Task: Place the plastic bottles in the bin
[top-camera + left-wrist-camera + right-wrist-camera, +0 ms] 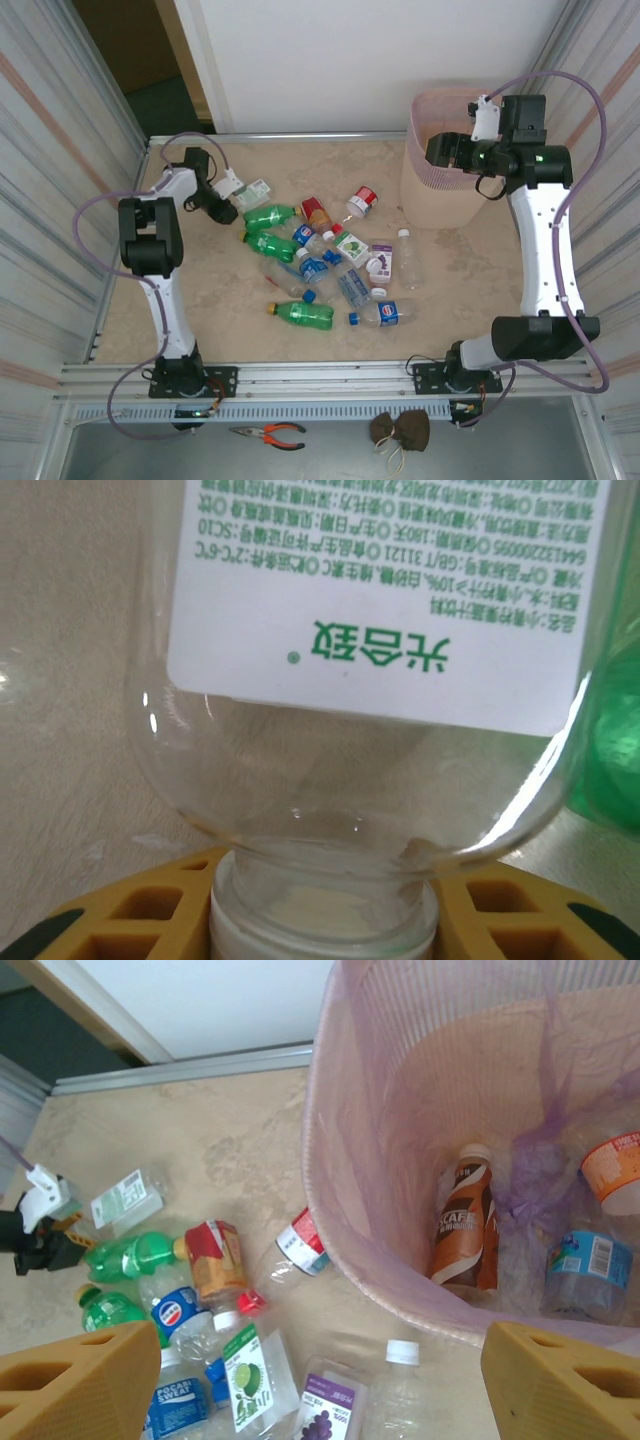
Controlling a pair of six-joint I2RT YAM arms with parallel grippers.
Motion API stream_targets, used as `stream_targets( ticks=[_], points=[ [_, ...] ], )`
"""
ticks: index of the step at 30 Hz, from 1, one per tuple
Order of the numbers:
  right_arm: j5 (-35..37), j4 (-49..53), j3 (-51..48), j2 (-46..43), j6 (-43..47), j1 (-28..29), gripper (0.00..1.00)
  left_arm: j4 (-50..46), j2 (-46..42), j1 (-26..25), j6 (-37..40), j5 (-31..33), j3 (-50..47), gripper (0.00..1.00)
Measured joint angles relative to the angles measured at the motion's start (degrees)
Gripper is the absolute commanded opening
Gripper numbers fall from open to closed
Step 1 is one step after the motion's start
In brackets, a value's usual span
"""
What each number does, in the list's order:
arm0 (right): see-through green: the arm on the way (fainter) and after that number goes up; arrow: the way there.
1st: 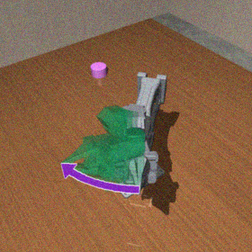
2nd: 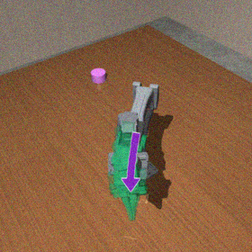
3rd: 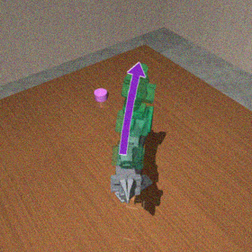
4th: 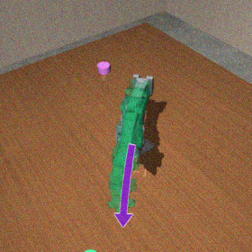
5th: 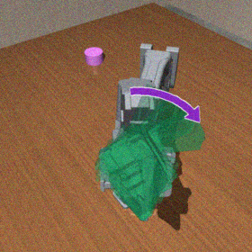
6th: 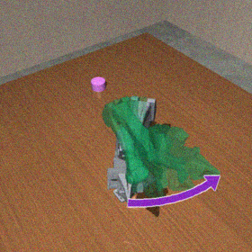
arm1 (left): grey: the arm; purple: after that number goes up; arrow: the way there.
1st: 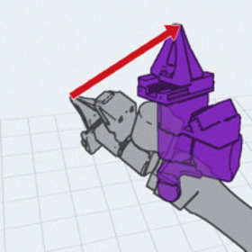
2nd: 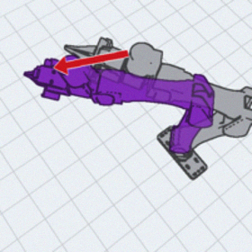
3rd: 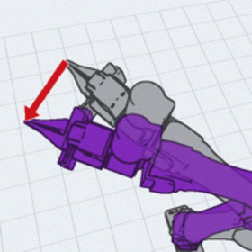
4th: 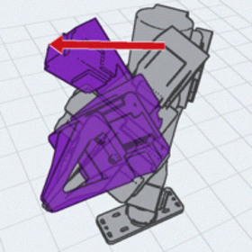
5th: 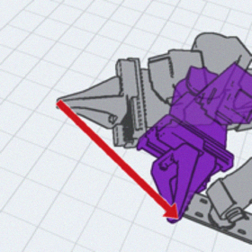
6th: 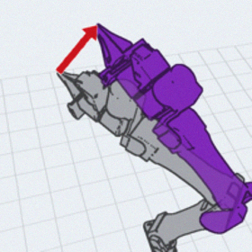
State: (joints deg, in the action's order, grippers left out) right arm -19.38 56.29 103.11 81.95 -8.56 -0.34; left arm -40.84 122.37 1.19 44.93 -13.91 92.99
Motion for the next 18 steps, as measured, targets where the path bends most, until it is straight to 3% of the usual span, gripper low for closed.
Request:
stream_targets(
  ticks=[10,18],
  points=[
    [-2.0,-4.0,-3.9,-4.8,-0.8,0.3,0.82,0.1,-12.1,1.1,-5.9,-5.7,-0.4,0.27],
    [-9.1,-18.3,-16.4,-13.3,-4.5,2.5,0.81,3.4,-25.6,1.2,-16.2,-22.5,-5.4,0.24]
  ],
)
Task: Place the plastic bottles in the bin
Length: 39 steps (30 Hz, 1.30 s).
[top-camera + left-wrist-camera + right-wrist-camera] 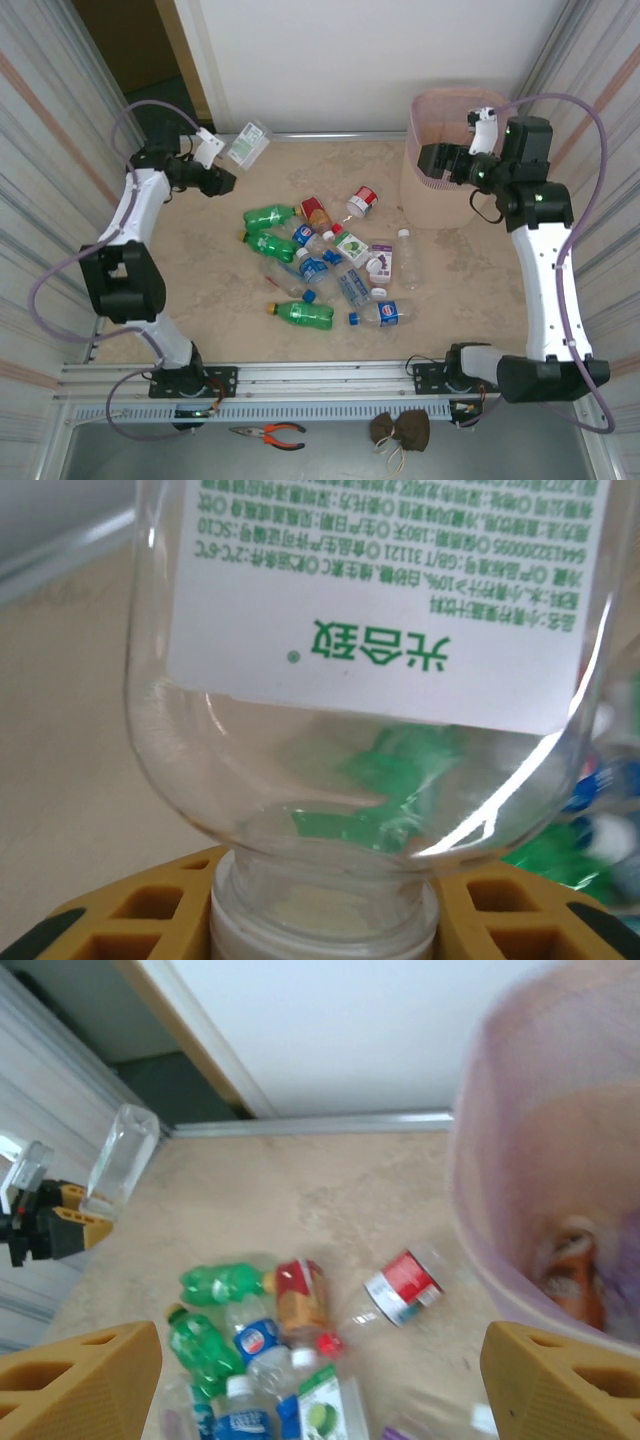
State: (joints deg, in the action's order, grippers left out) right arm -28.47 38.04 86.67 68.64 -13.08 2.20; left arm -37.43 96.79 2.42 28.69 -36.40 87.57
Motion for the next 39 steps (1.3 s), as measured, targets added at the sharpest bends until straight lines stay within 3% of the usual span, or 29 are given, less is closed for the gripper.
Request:
stream_targets(
  ticks=[9,16,28,35,39],
  points=[
    [-5.8,-17.8,-7.1,-4.6,-1.6,7.9,0.85,16.6,-14.5,-2.3,-17.6,-19.2,-8.1,0.25],
    [-10.9,-30.0,-7.4,-5.0,-1.8,15.7,0.88,28.2,-19.8,-10.1,-27.4,-28.0,-10.2,0.24],
    [-16.1,-44.3,-7.4,-4.9,-1.4,27.6,1.0,34.8,-21.3,-28.2,-30.3,-33.5,-7.1,0.29],
    [-16.6,-46.6,-7.4,-5.0,0.3,32.5,1.0,37.0,-21.9,-32.5,-30.9,-34.5,-5.6,0.29],
    [-16.3,-46.6,-7.4,-5.0,1.1,34.4,0.95,37.8,-22.3,-32.9,-31.5,-34.5,-5.4,0.29]
  ],
)
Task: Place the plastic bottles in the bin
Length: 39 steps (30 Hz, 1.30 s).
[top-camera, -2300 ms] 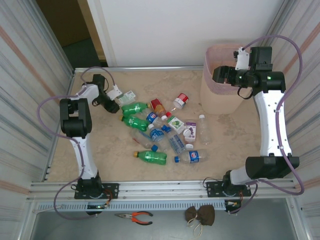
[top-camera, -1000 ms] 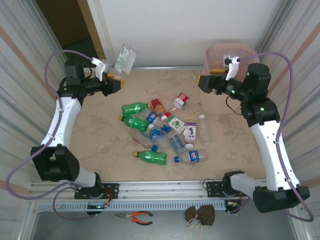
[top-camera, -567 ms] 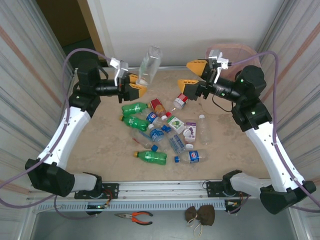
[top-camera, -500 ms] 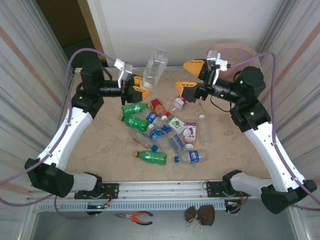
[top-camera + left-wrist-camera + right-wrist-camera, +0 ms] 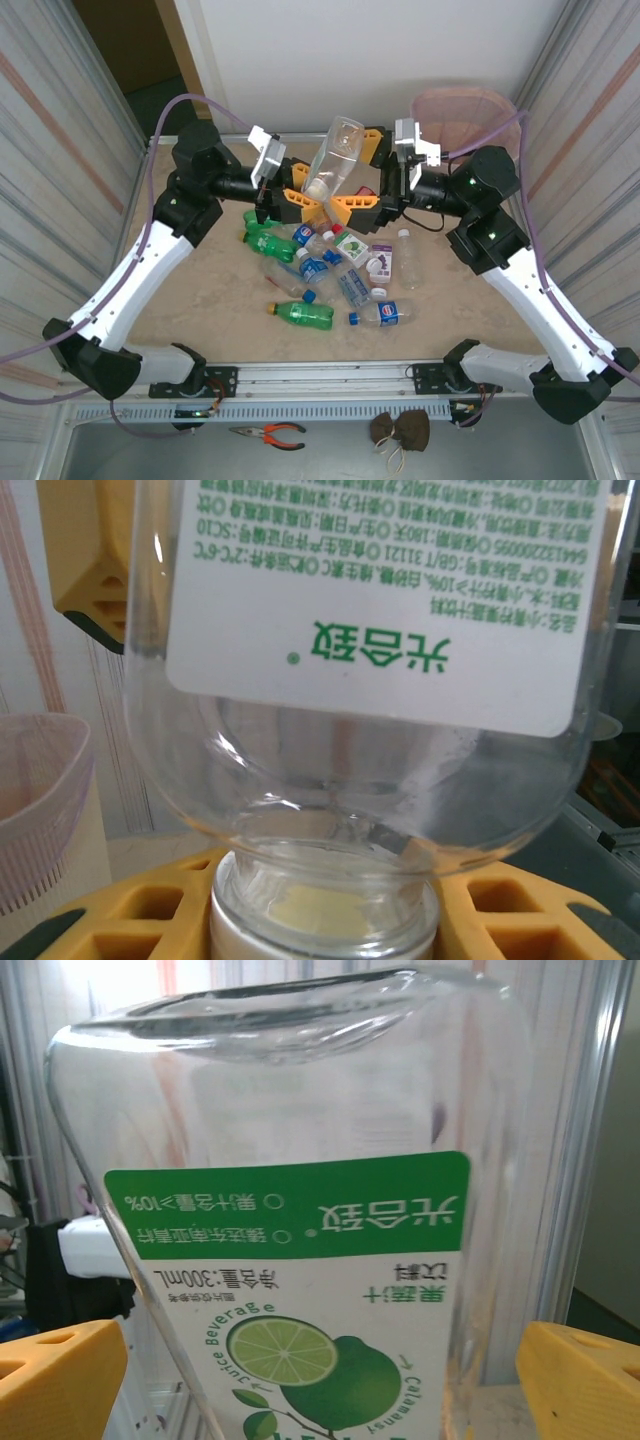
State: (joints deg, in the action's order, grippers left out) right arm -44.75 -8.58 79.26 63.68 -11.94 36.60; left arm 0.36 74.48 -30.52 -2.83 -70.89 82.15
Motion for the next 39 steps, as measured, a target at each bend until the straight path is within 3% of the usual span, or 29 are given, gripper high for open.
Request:
stream_targets(
  ticks=[20,23,28,33,39],
  points=[
    [4.1,0.0,0.0,0.0,1.6,2.0,0.62,0.0,0.0,-0.7,0.0,1.4,0.0,0.33],
    [4.0,0.0,0.0,0.0,1.7,2.0,0.59,0.1,0.0,-0.7,0.0,1.4,0.0,0.39],
    [4.5,0.2,0.0,0.0,1.7,2.1,0.59,0.4,0.0,-0.7,0.1,2.4,0.0,0.64],
    [7.6,1.9,0.0,0.0,2.4,2.0,0.58,-0.2,-1.4,-0.7,1.4,4.9,-0.7,0.73],
    [9.8,5.3,0.4,-0.2,2.2,-0.6,0.55,-0.7,-5.5,0.8,2.8,9.5,-4.2,0.76]
  ],
)
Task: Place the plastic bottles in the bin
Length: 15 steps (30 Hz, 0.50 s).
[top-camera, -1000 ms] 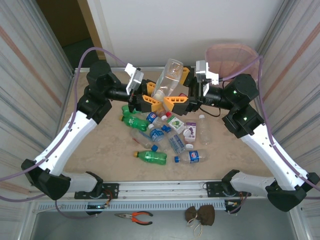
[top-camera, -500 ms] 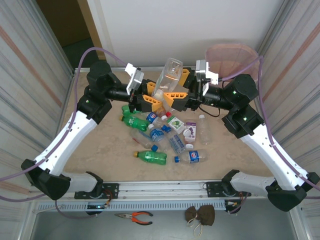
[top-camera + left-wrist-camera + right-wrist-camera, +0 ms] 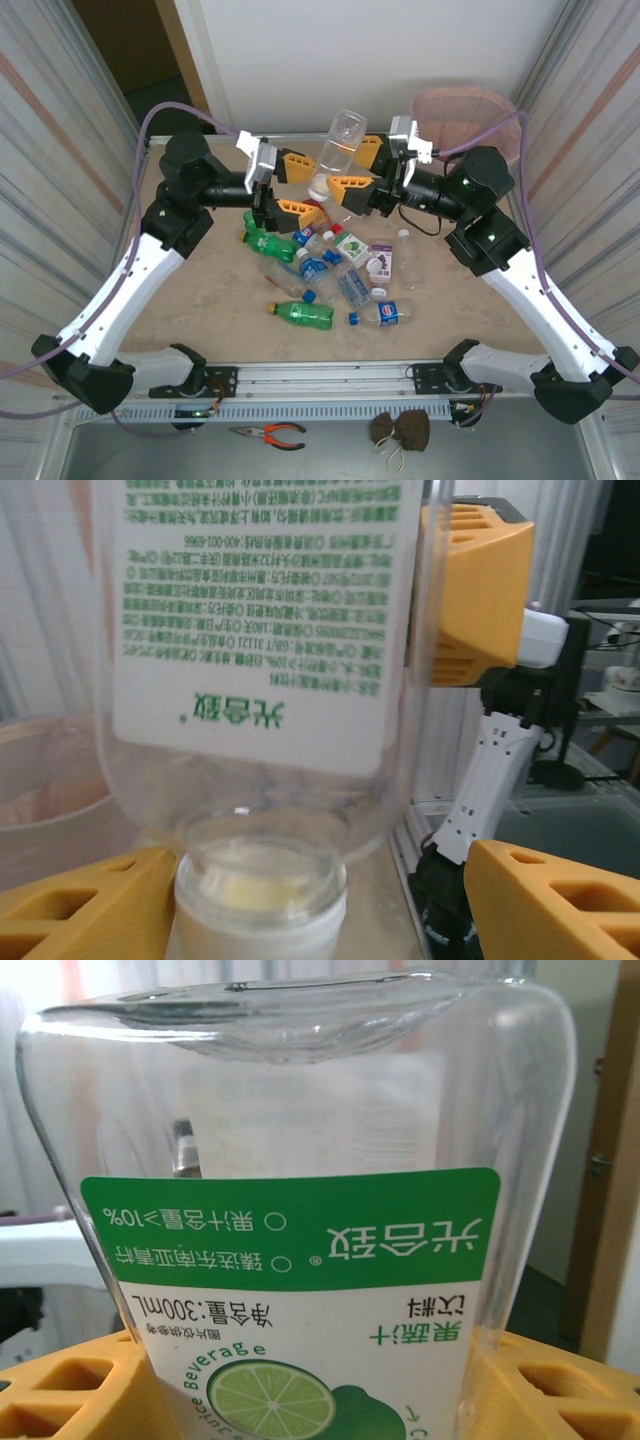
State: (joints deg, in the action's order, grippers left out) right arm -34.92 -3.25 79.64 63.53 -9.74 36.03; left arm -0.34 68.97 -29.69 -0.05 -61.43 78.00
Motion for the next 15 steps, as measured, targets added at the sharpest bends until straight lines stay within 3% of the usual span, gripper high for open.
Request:
stream_targets(
  ticks=[6,15],
  points=[
    [6.9,2.5,1.9,0.5,-5.0,-11.0,0.51,-0.3,-4.8,2.8,-0.2,3.0,-5.1,0.76],
    [18.5,6.7,6.5,8.0,-25.0,-27.4,0.45,-0.2,-6.6,3.9,-0.9,5.7,-7.5,0.76]
  ],
)
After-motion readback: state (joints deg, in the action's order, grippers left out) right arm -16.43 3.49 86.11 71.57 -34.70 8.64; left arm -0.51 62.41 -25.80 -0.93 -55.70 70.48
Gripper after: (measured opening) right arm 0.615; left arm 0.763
